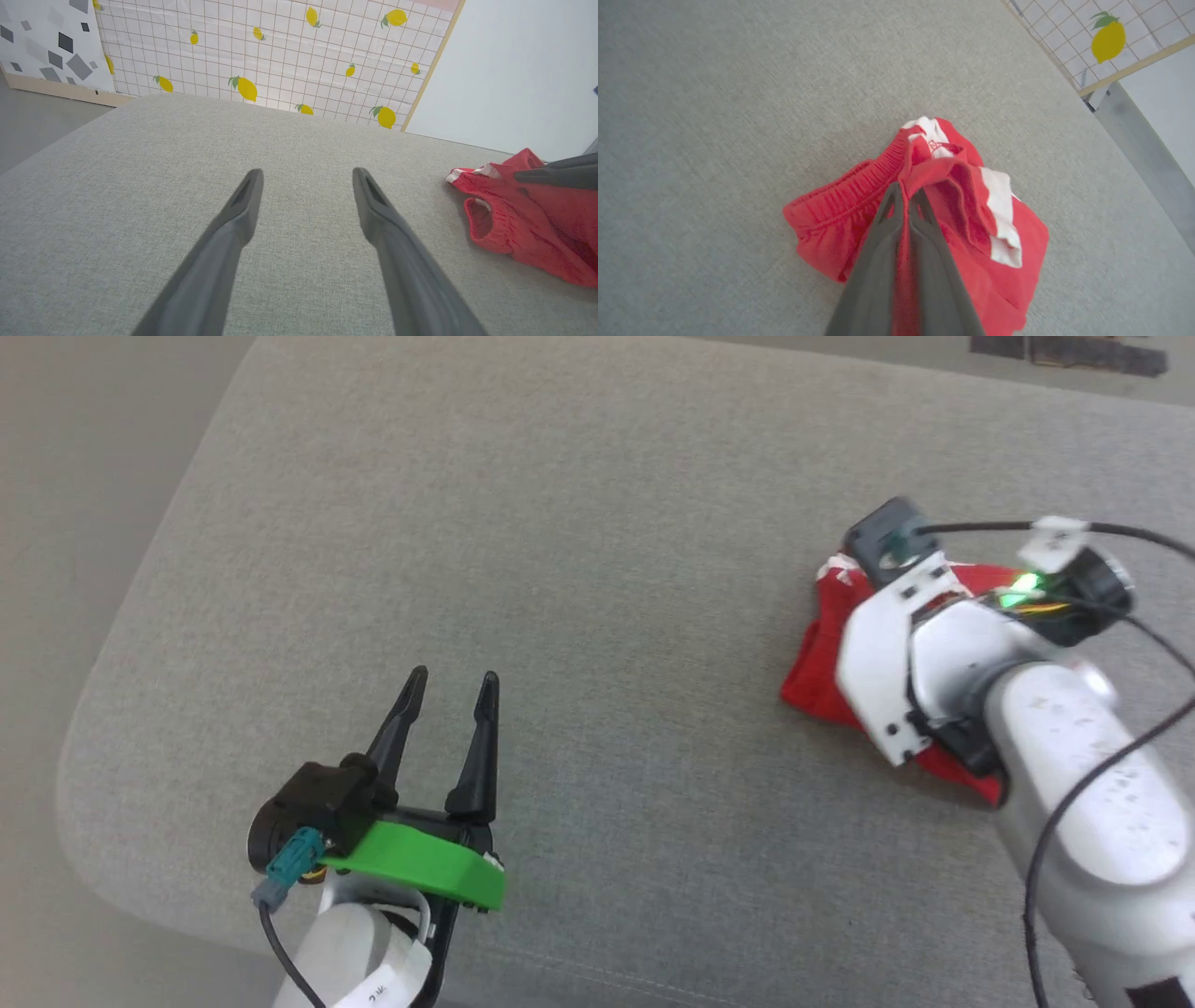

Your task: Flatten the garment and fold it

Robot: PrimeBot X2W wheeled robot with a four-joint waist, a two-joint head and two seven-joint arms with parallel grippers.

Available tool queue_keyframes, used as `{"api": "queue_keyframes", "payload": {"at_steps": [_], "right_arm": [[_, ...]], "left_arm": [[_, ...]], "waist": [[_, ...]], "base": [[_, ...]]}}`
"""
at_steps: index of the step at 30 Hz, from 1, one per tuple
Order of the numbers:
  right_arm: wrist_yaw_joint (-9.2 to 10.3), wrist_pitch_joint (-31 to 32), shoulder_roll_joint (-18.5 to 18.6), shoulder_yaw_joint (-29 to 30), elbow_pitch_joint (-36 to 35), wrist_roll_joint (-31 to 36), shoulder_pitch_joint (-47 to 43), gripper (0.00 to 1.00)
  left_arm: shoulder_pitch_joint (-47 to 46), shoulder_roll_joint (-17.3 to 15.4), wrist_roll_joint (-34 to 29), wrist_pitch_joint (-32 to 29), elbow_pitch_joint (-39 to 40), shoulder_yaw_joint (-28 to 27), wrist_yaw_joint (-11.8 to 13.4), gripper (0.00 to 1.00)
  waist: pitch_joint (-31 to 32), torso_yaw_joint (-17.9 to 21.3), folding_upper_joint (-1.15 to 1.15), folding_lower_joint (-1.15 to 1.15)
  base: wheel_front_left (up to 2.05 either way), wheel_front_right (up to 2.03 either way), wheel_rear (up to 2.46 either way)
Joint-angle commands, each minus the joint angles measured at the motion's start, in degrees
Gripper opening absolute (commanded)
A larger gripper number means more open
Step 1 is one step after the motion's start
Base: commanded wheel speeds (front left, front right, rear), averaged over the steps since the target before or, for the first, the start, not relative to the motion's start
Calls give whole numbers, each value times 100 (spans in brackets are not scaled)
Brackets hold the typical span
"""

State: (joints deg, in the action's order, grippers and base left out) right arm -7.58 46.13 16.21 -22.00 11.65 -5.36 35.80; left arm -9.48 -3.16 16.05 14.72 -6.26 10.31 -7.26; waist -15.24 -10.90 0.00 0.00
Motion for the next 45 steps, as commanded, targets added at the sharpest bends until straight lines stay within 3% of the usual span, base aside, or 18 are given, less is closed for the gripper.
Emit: {"api": "queue_keyframes", "payload": {"at_steps": [1,7,8,9,10,16,20,26,33,45], "right_arm": [[9,-49,-2,-126,143,-33,97,0],[9,-184,-13,-634,738,-345,208,0],[9,-237,-7,-738,786,-441,227,33],[9,-271,-5,-844,813,-548,233,54],[9,-296,-2,-936,845,-691,238,100],[9,-664,117,-1265,619,-1199,263,100],[9,-1165,137,-1050,212,-1337,152,100],[9,-2330,-85,179,-437,-1106,-478,100],[9,-3769,-826,1793,-1089,-656,-1721,100],[9,-5478,-1257,2531,-1014,-340,-3175,100]], "left_arm": [[-86,13,15,28,20,16,-23,100],[-121,22,18,28,20,-11,-23,100],[-120,23,20,28,18,-24,-23,100],[-114,24,20,28,16,-39,-23,100],[-102,25,20,28,11,-60,-23,100],[-18,27,11,28,-25,-128,-23,100],[65,27,-12,28,-33,-181,-23,100],[187,27,-22,28,-48,-268,-23,100],[288,28,-51,28,-51,-391,-23,100],[509,28,-178,28,-46,-520,-23,100]], "waist": [[-103,-114,0,0],[-167,-179,0,0],[-164,-175,0,0],[-154,-162,0,0],[-134,-138,0,0],[69,54,0,0],[246,242,0,0],[519,540,0,0],[799,876,0,0],[1168,1242,0,0]], "base": [[0,0,0],[0,0,0],[0,0,0],[0,0,0],[0,0,0],[0,0,0],[0,0,0],[0,0,0],[0,0,0],[0,0,0]]}}
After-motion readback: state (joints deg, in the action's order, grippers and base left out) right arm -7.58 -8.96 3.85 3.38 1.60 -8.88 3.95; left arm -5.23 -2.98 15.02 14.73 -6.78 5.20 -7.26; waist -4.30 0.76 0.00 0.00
